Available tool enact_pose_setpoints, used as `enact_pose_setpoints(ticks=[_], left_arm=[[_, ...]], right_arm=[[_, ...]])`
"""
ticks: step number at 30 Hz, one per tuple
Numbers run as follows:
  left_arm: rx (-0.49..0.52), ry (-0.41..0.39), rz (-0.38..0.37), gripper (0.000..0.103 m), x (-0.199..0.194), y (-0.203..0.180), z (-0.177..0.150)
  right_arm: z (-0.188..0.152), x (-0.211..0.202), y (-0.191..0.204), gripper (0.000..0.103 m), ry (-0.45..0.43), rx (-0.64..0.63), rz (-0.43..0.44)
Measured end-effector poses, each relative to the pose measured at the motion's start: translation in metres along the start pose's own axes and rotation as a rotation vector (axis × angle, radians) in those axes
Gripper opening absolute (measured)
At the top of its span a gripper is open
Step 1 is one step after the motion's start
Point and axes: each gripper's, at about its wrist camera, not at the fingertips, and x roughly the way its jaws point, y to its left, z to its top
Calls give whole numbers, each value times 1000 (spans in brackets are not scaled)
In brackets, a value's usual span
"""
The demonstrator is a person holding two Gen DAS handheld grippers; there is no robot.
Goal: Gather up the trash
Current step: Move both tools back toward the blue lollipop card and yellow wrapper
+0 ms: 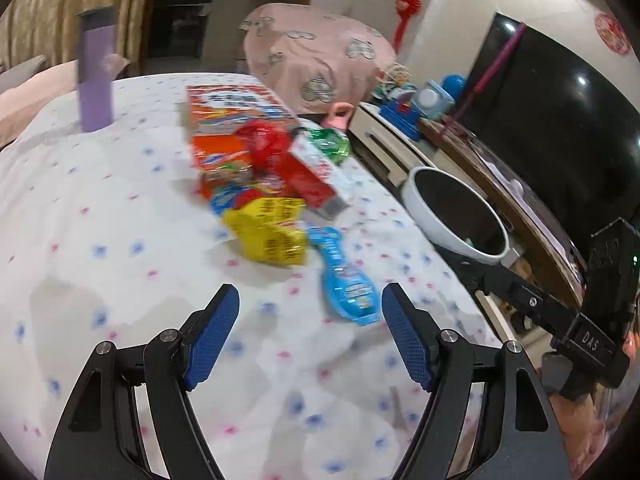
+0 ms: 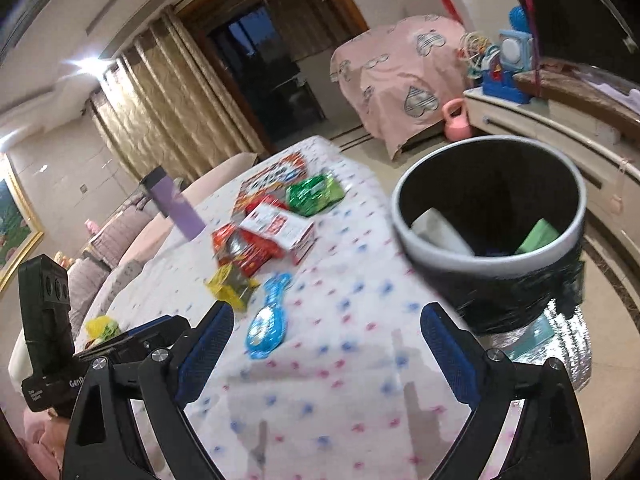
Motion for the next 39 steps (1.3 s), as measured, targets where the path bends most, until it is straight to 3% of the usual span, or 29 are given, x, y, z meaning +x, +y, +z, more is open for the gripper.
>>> enact_pose_setpoints(ticks=[6, 20, 34, 35, 37, 39], left_arm=[[-56, 5, 26, 76, -3, 26, -5], [-65, 31, 17, 76, 10, 35, 7], [-12, 101, 3, 77, 61, 33, 40], [-16, 109, 3, 77, 67, 34, 42], [-24, 115, -1, 77, 73, 36, 45], [-25, 119, -10, 77, 79, 37, 47]], right_arm=[[-6, 15, 21, 96, 37, -47, 15], [-7, 48, 36, 94, 105, -98, 47], [-20, 104, 65, 65, 265, -238, 8], [-20, 106, 66, 61, 268, -252, -3], [-19, 108, 66, 40, 272, -270, -24], [-18, 106, 60, 41, 276, -262, -12]])
